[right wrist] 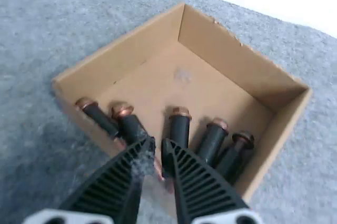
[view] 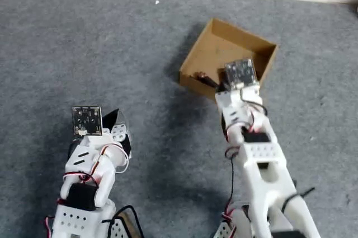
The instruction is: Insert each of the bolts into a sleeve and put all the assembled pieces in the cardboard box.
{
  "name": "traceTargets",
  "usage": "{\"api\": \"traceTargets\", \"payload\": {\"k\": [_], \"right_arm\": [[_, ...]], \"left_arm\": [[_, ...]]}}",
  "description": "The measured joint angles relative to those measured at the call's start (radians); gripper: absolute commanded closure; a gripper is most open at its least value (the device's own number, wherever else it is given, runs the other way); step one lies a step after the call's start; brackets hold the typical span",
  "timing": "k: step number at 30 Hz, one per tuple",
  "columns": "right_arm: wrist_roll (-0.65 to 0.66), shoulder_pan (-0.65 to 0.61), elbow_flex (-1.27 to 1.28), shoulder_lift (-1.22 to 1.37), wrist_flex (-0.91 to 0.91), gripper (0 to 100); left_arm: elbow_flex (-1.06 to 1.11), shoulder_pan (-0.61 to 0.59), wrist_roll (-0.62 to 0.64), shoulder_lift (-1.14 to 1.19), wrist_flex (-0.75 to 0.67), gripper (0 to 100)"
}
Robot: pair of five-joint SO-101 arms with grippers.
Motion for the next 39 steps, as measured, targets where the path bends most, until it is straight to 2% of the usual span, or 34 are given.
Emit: {"api": "traceTargets", "payload": {"k": [23, 33, 39], "right_arm": [[0.000, 0.000, 0.474, -0.586, 0.000, 98.5], [0.000, 0.000, 0.499, -0.781, 0.002, 98.5], [0.000, 0.000, 0.499, -0.815, 0.066, 98.5]], "left_arm": [[0.000, 0.000, 0.000, 0.000, 0.000, 99], [0.000, 0.000, 0.000, 0.000, 0.000, 99], [0.000, 0.000, 0.000, 0.000, 0.000, 99]]}}
